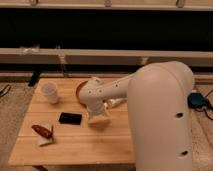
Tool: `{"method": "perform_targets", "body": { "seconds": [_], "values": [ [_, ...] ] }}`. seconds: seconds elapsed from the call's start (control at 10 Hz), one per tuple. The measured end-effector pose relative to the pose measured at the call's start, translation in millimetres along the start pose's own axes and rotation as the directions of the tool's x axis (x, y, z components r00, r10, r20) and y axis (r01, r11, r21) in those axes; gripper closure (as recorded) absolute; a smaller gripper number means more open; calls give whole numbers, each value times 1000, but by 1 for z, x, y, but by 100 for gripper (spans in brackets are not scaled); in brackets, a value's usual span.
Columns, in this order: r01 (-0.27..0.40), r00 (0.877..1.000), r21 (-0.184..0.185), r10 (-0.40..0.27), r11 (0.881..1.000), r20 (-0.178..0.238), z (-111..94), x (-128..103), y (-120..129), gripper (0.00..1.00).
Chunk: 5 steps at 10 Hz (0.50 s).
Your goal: Push the eraser across the table
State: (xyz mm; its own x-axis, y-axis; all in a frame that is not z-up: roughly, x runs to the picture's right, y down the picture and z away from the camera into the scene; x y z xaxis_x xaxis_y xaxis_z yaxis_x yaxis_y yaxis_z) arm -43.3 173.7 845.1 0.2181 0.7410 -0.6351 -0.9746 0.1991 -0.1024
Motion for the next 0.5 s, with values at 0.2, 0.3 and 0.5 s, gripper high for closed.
{"method": "perform_targets", "body": {
  "seconds": [0.2,0.3,0.5],
  "values": [
    [-8,1000,14,8,1000,3,7,-6,-1,21],
    [-4,1000,16,4,1000,3,8,-8,3,21],
    [-7,1000,19,6,1000,9,10,-15,5,21]
  ]
}}
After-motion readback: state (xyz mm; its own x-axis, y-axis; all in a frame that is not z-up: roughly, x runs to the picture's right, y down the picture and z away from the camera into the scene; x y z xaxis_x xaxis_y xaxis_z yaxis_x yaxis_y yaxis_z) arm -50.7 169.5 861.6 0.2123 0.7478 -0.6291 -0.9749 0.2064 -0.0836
